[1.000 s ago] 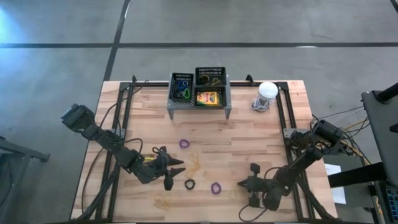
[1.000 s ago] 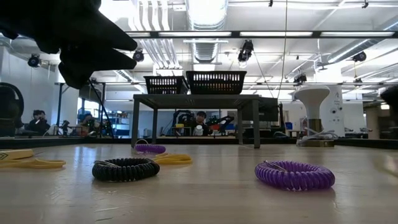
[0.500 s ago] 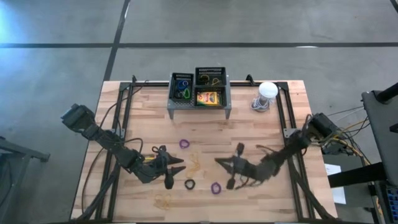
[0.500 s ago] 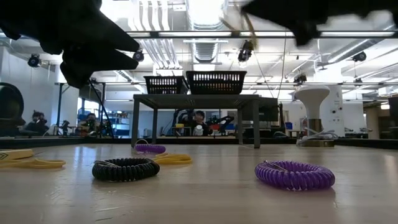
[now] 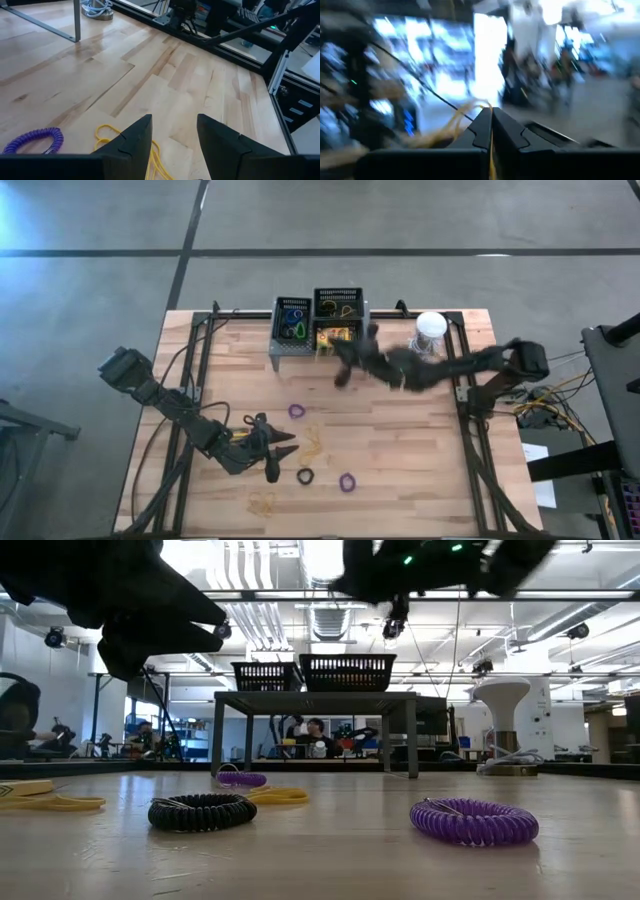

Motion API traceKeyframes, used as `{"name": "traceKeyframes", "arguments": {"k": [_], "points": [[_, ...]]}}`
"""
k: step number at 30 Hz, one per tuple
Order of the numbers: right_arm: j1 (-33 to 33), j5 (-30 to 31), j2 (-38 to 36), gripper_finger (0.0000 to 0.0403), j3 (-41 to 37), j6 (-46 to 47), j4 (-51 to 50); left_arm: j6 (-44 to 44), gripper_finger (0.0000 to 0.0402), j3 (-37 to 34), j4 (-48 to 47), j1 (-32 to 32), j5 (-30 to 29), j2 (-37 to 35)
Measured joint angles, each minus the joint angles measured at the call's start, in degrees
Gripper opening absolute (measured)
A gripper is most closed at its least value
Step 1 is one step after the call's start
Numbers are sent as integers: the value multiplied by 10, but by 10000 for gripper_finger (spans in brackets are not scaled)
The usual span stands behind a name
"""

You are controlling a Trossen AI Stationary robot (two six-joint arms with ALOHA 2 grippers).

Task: Pick & Place Office Desk Supplies
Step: Put the yellow rubber band into the top black bin on the shelf

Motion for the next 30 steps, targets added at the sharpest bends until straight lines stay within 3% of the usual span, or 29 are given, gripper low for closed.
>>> {"name": "traceKeyframes", "arguments": {"k": [5,10,13,17,30], "points": [[-127,-20,-15,8,136,33,-357,2,161,0,-2,0,-3,0],[-222,-63,15,8,248,23,-557,2,161,-1,-3,0,-4,0],[-259,-119,38,8,292,26,-622,2,161,-1,-3,0,-5,0],[-284,-150,68,8,331,47,-680,2,161,-1,-3,0,-6,0],[-291,-154,92,14,332,46,-716,1,161,-1,-4,0,-6,0]]}}
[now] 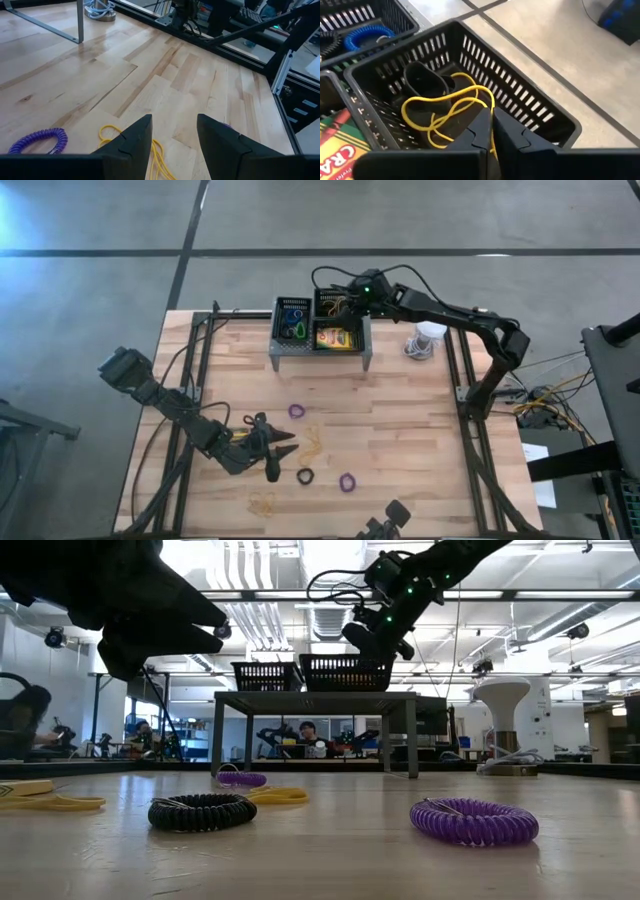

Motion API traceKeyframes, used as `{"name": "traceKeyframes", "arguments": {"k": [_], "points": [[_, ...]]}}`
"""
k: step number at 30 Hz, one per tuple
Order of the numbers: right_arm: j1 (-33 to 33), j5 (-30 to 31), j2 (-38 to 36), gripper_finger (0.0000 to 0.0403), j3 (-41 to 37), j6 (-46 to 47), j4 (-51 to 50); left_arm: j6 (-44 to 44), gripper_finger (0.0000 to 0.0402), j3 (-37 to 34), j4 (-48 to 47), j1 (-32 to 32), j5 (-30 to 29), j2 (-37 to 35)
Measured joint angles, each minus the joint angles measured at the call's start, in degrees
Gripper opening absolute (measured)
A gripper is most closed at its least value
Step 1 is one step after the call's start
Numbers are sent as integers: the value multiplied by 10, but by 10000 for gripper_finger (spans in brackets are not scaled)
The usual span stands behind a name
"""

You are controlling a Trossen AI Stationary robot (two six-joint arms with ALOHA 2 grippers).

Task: Pick & Place Office Desk Supplies
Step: Put the yellow rubber band into the top black bin on the shelf, then put the crayon box into the bottom black bin on the shelf

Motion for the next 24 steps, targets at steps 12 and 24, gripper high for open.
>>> {"name": "traceKeyframes", "arguments": {"k": [12,24], "points": [[13,-16,-28,131,21,-10,-9,0,161,0,0,0,0,0],[349,-20,-189,119,-71,-28,40,-2,161,0,4,0,-20,0]]}}
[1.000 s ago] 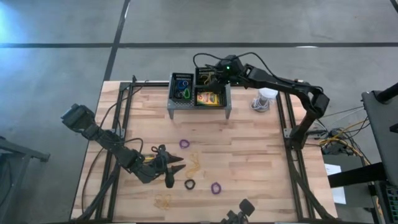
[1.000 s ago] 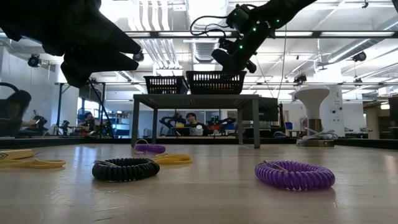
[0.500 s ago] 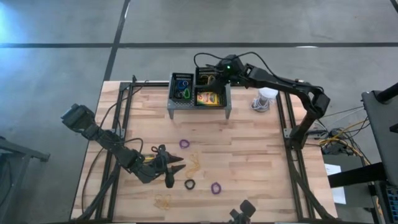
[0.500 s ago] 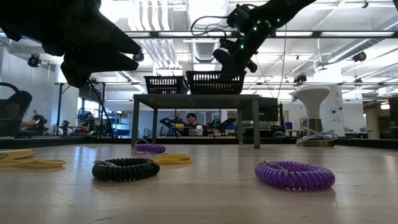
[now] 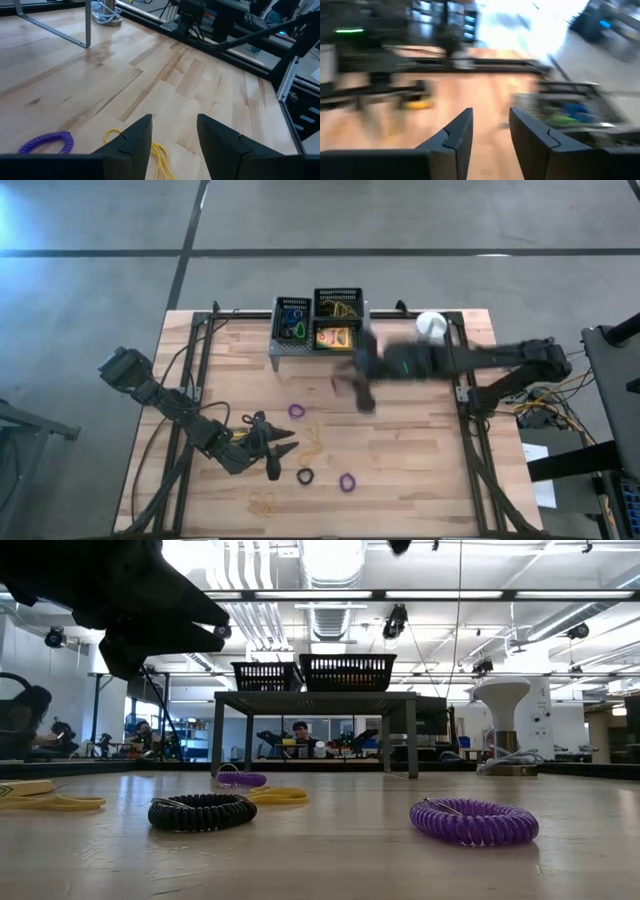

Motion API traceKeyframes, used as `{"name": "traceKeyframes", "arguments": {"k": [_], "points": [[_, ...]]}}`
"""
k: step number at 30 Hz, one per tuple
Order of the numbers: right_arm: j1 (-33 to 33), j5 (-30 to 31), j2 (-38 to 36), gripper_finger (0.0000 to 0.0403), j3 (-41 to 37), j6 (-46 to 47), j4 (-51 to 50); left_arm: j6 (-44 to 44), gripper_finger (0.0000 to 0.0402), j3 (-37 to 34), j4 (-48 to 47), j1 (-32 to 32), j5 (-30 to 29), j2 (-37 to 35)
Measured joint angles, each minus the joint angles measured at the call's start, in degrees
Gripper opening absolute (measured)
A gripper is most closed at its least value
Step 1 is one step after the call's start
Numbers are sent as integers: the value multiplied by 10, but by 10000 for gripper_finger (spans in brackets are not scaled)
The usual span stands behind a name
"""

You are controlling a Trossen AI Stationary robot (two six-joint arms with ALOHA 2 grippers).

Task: Pick & Place Office Desk Supplies
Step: Put the crayon box into the bottom black bin on the shelf

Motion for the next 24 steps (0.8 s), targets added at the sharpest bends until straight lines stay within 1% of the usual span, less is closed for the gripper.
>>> {"name": "traceKeyframes", "arguments": {"k": [4,6,7,9,11,13,15,16,18,21,22,24], "points": [[159,87,-8,107,-91,9,92,20,161,24,-10,-12,7,0],[226,131,1,101,-136,6,151,41,161,54,-53,-27,12,0],[255,150,9,99,-159,2,188,47,161,73,-92,-35,13,0],[303,176,32,94,-201,0,263,42,161,122,-200,-48,15,0],[337,190,64,89,-236,0,343,-3,161,171,-328,-57,31,0],[357,192,95,85,-262,-3,418,-85,161,217,-455,-58,73,3],[366,194,127,82,-276,-10,490,-171,161,248,-562,-57,143,3],[366,194,143,80,-280,-14,512,-208,161,256,-599,-57,186,3],[365,195,171,76,-282,-17,537,-295,161,259,-654,-57,265,2],[357,205,197,71,-278,-18,553,-451,161,248,-736,-58,390,0],[353,207,204,70,-276,-17,556,-494,159,243,-754,-62,420,0],[346,207,213,68,-274,-16,556,-556,154,230,-774,-73,448,0]]}}
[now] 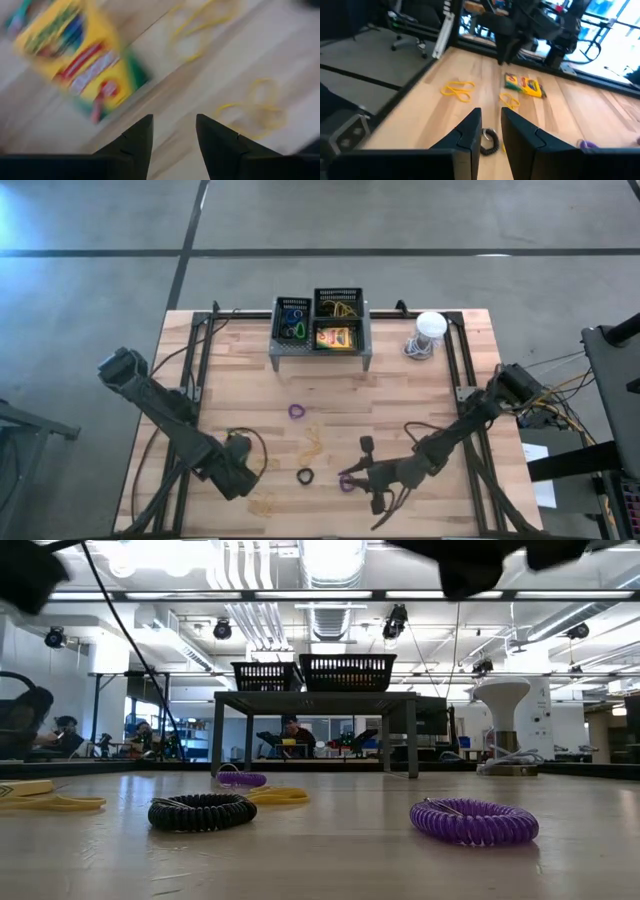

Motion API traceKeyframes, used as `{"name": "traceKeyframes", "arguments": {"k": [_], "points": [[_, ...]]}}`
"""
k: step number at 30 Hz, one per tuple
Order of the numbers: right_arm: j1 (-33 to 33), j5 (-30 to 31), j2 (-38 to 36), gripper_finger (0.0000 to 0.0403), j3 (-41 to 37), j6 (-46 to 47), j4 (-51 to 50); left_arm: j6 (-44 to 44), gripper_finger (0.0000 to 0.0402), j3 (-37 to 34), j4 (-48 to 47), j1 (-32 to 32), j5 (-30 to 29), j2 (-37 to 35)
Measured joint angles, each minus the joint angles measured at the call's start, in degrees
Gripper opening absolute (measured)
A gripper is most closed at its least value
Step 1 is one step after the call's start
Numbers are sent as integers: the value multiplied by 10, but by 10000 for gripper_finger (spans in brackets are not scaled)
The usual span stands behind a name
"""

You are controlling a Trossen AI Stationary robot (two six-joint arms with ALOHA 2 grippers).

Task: Pick & Place Office Desk Supplies
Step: Put the crayon box into the bottom black bin on the shelf

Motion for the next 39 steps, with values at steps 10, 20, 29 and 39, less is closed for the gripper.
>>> {"name": "traceKeyframes", "arguments": {"k": [10,20,29,39], "points": [[-15,0,17,71,2,32,-1,-178,68,-52,-67,-21,50,-2],[-15,-1,17,64,1,51,1,-199,5,-149,-8,-6,-12,-3],[-15,-2,17,64,12,51,5,-119,6,-187,94,2,-157,-3],[-22,-2,17,60,20,51,6,167,6,-227,512,48,-376,55]]}}
